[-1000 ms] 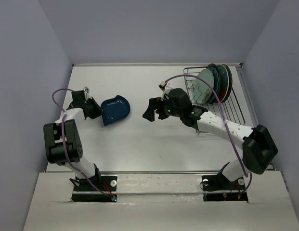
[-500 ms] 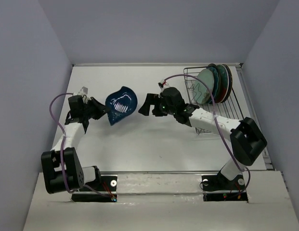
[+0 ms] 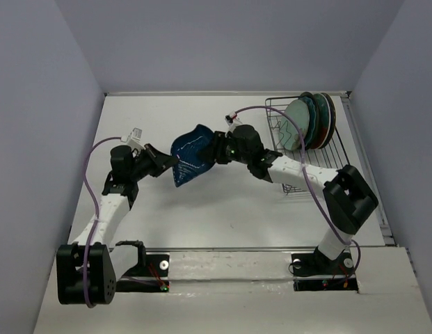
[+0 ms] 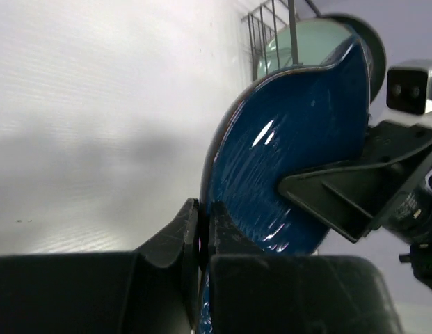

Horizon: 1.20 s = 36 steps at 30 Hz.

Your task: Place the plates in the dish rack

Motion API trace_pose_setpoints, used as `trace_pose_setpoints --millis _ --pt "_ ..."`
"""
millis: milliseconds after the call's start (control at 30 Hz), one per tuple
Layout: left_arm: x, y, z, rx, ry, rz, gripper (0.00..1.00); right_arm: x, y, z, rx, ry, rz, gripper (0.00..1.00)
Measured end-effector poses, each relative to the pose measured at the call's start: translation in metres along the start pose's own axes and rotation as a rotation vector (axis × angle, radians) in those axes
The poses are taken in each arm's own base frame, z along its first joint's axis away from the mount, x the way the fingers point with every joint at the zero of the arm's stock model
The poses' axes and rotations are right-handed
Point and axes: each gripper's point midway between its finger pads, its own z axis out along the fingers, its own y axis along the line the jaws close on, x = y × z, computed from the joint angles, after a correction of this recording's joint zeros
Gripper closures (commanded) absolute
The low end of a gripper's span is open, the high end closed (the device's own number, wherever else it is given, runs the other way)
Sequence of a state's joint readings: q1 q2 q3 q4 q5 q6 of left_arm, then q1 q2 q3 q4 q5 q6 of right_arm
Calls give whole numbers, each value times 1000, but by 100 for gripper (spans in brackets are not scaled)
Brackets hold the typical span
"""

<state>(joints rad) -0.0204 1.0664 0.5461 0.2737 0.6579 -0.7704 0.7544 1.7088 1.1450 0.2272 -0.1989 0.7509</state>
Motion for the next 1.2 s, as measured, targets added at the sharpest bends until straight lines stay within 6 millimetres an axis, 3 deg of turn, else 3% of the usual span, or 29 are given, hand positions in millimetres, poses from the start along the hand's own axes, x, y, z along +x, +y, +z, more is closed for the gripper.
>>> trace_pose_setpoints --millis 67,100,167,233,333,467,667,833,1000,1067,1200 --pt "4 -1 0 -4 -10 -13 77 -5 2 -1 -15 -22 41 93" --pt "5 -2 -1 6 -21 -9 55 -7 3 -3 -22 -27 40 93" --pt "6 -6 -1 13 -25 -3 33 -8 4 -8 -27 -34 50 93" --pt "10 -20 -1 61 -11 -2 15 -11 6 -13 -10 -51 10 93" --pt "14 -34 -5 107 -2 42 1 -14 1 -22 44 -58 -33 93" --pt "17 -49 -13 150 -11 113 1 -22 -3 -43 141 -47 -124 93" --pt "12 -59 -35 141 -71 267 1 -67 -30 -84 344 -57 -212 93" --pt "15 -68 -54 154 -105 355 1 -145 -34 -138 506 -130 -283 93" --pt "14 -76 -65 151 -112 445 1 -239 -13 -212 674 -307 -390 93" --pt "10 -78 -66 132 -115 481 1 -265 -9 -243 757 -364 -432 93" --pt "16 -74 -63 116 -81 507 1 -285 -24 -278 928 -366 -490 93"
